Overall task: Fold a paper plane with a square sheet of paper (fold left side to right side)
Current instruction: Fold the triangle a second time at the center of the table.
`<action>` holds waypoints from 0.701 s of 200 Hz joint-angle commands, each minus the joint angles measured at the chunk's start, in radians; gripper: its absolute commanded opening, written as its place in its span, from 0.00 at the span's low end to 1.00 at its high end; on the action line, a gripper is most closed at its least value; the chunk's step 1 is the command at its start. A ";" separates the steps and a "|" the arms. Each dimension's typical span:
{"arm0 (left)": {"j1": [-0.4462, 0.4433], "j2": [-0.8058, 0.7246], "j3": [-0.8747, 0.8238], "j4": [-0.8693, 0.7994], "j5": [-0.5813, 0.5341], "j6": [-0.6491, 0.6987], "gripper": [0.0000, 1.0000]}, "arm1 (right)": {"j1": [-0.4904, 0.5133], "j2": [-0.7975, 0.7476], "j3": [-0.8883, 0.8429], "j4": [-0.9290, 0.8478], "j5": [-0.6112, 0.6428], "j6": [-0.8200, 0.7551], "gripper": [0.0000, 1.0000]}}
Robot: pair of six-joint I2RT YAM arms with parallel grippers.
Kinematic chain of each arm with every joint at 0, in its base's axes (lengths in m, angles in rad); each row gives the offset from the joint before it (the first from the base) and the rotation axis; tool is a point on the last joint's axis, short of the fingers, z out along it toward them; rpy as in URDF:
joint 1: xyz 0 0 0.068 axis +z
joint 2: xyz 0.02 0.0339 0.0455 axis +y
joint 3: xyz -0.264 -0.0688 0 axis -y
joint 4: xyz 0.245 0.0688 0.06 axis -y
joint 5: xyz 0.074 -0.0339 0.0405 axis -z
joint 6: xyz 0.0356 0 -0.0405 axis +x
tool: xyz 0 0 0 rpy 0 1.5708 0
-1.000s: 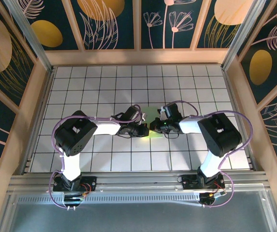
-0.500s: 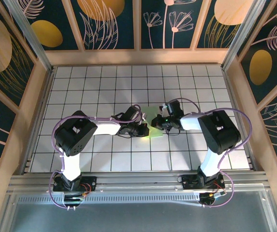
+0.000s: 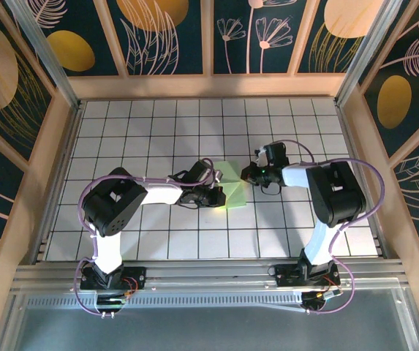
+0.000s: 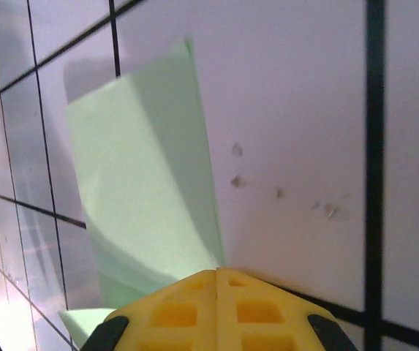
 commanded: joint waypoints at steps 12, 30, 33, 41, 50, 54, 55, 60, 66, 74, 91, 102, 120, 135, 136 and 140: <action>-0.013 0.025 -0.011 -0.094 -0.046 0.013 0.00 | -0.002 -0.092 0.022 -0.071 0.020 -0.032 0.00; -0.013 0.025 -0.005 -0.092 -0.045 0.012 0.00 | 0.017 -0.130 -0.008 -0.073 -0.012 -0.014 0.00; -0.012 0.023 -0.004 -0.091 -0.045 0.013 0.00 | 0.023 -0.134 -0.014 -0.072 -0.018 -0.010 0.00; -0.014 0.022 -0.001 -0.091 -0.045 0.013 0.00 | 0.038 -0.142 -0.032 -0.065 -0.034 0.004 0.00; -0.013 0.020 0.001 -0.090 -0.045 0.011 0.01 | 0.058 -0.145 -0.053 -0.049 -0.051 0.023 0.00; -0.014 0.020 0.001 -0.089 -0.045 0.010 0.01 | 0.065 -0.146 -0.063 -0.041 -0.059 0.033 0.00; -0.014 0.019 0.001 -0.088 -0.045 0.010 0.01 | 0.066 -0.146 -0.066 -0.038 -0.060 0.035 0.00; -0.014 0.019 0.000 -0.087 -0.043 0.009 0.01 | 0.076 -0.144 -0.078 -0.024 -0.067 0.046 0.00; -0.013 0.018 0.000 -0.085 -0.041 0.007 0.01 | 0.085 -0.140 -0.090 -0.006 -0.073 0.059 0.00; -0.014 0.018 0.000 -0.081 -0.037 0.004 0.01 | 0.093 -0.132 -0.104 0.015 -0.077 0.072 0.00; -0.013 0.019 0.022 -0.075 -0.028 0.000 0.02 | 0.097 -0.099 -0.105 0.034 -0.077 0.078 0.00; -0.013 0.019 0.035 -0.074 -0.024 -0.002 0.02 | 0.097 -0.081 -0.100 0.039 -0.076 0.078 0.00; -0.012 0.016 0.043 -0.074 -0.020 -0.002 0.03 | 0.098 -0.064 -0.093 0.032 -0.055 0.072 0.00; -0.013 0.009 0.053 -0.076 -0.019 -0.003 0.03 | 0.098 -0.052 -0.089 0.016 -0.037 0.066 0.00; -0.013 0.009 0.053 -0.077 -0.019 -0.003 0.03 | 0.098 -0.052 -0.089 0.015 -0.037 0.065 0.00; -0.012 0.006 0.058 -0.077 -0.019 -0.002 0.03 | 0.096 -0.050 -0.090 0.010 -0.034 0.064 0.00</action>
